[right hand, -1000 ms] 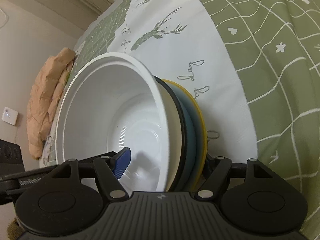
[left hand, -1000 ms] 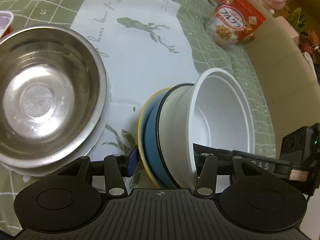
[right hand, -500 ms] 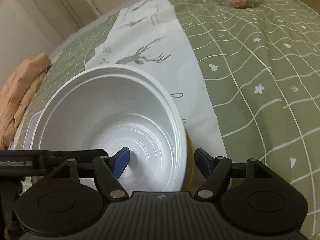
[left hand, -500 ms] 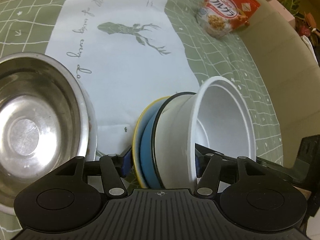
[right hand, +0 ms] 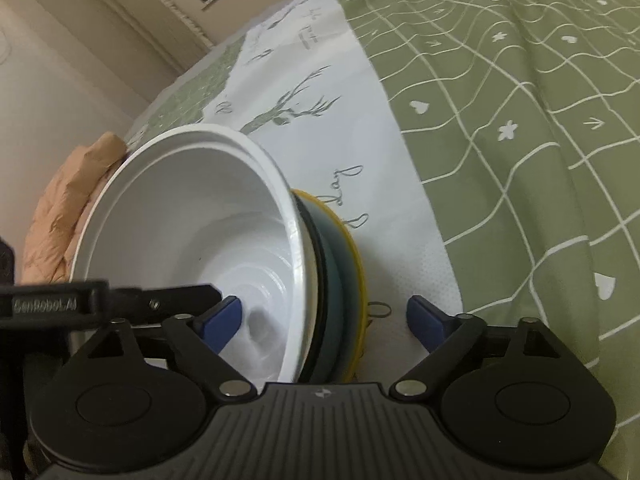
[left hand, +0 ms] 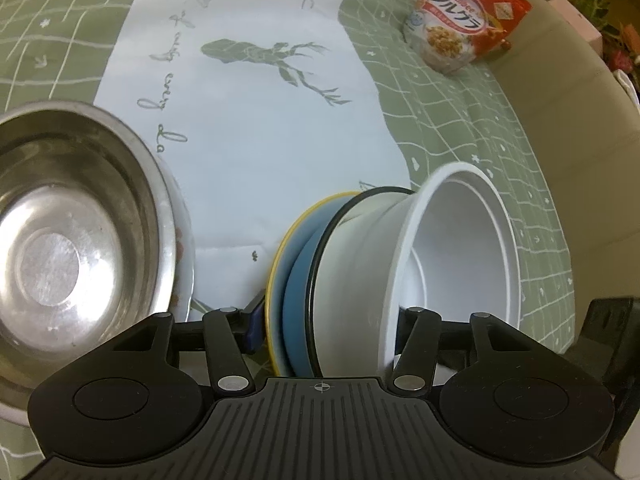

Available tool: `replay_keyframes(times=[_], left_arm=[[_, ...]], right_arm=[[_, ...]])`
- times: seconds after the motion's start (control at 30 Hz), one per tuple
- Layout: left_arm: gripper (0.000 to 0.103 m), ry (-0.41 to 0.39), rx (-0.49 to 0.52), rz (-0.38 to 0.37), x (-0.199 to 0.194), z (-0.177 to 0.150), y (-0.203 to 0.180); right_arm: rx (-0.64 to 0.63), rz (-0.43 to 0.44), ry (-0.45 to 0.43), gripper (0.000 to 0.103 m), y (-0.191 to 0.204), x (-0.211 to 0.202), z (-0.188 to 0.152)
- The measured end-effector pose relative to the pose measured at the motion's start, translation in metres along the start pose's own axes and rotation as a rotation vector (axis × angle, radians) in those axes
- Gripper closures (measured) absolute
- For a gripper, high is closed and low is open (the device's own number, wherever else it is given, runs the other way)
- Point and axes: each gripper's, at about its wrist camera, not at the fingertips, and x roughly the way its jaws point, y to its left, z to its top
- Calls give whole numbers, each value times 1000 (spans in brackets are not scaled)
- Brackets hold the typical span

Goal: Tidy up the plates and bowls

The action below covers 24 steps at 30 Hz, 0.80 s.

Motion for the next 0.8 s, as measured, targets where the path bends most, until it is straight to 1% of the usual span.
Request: replay_keyframes(times=[0.07, 0.1, 0.17, 0.43, 0.5, 0.6, 0.63, 0.7, 0.77, 0.8], left_arm=[[46, 2, -26, -5, 0, 2, 2], [46, 3, -33, -5, 1, 3, 3], [46, 4, -34, 1, 1, 3, 3], [48, 4, 1, 39, 1, 2, -5], [49, -1, -1, 45, 1, 1, -4], [49, -6, -4, 46, 0, -1, -3], [49, -6, -3, 41, -1, -2, -3], [49, -7, -1, 27, -3, -2, -2], [50, -15, -2, 5, -7, -1, 0], [50, -14, -2, -3, -8, -1, 1]], right_arm=[[-8, 30, 17, 1, 0, 2, 0], [-6, 46, 24, 0, -1, 2, 0], [13, 64, 31, 0, -2, 2, -1], [136, 111, -3, 0, -11, 1, -8], [148, 140, 22, 0, -11, 3, -10], [124, 209, 83, 0, -8, 7, -9], [124, 211, 86, 0, -7, 7, -9], [114, 187, 82, 5, -5, 6, -8], [95, 112, 47, 18, -3, 3, -4], [85, 77, 29, 21, -1, 2, -2]])
